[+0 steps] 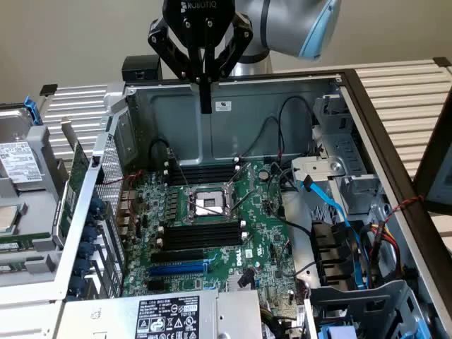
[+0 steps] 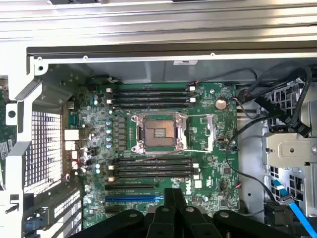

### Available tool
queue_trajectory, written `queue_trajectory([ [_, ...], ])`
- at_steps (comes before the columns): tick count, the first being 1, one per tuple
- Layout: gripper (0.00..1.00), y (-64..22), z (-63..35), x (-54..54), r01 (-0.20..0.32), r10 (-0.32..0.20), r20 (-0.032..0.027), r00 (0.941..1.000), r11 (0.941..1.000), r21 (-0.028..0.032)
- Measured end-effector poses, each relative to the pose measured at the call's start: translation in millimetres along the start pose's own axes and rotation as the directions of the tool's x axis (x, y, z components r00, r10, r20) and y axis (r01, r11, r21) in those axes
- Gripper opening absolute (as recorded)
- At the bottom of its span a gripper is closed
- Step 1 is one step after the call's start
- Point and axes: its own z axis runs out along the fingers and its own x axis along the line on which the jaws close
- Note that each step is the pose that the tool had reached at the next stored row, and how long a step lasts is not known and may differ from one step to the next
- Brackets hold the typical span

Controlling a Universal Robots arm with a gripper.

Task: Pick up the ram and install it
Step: 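Reach for the ram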

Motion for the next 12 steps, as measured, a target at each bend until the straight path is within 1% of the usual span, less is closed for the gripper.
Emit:
queue_trajectory([
  [12,0.11,0.0,0.0,0.0,0.000,0.000,0.0000,1.0000,1.0000,0.0001],
])
